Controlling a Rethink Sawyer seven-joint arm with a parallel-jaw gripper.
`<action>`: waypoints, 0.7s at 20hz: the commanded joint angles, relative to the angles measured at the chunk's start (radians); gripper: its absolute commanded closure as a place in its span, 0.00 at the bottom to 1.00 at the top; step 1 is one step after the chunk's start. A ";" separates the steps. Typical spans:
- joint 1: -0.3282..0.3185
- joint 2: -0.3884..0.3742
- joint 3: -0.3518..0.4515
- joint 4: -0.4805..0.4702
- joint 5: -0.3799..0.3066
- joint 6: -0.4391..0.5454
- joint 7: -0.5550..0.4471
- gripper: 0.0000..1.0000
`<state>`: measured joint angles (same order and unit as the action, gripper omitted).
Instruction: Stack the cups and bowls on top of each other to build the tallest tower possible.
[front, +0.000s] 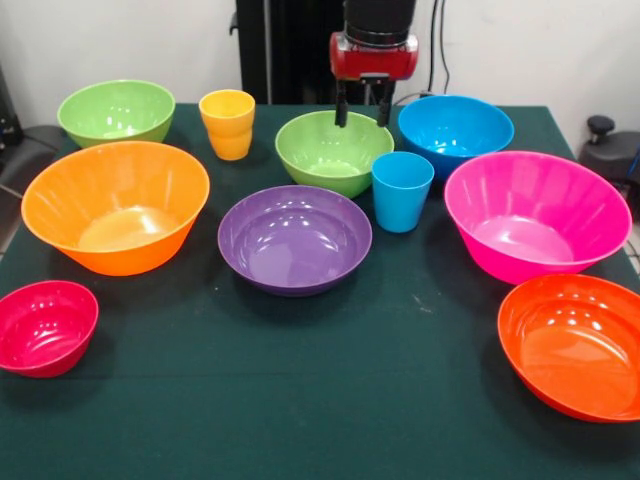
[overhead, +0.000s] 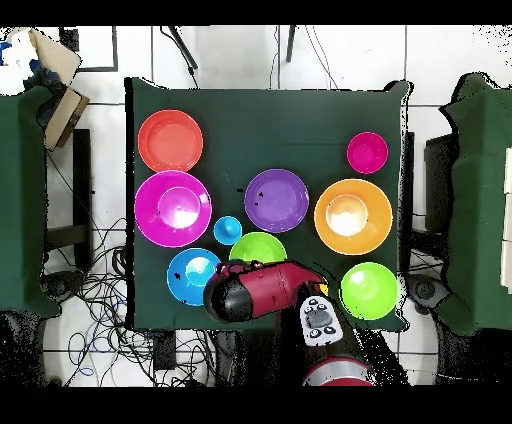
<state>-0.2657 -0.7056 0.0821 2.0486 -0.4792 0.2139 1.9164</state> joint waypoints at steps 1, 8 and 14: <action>0.014 -0.021 0.088 -0.040 0.050 0.152 0.027 0.00; 0.008 -0.016 0.096 -0.050 0.056 0.164 0.023 0.00; 0.009 -0.023 0.085 -0.059 0.060 0.173 0.035 0.00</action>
<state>-0.2657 -0.7444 0.0867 2.0476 -0.4539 0.2982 1.9164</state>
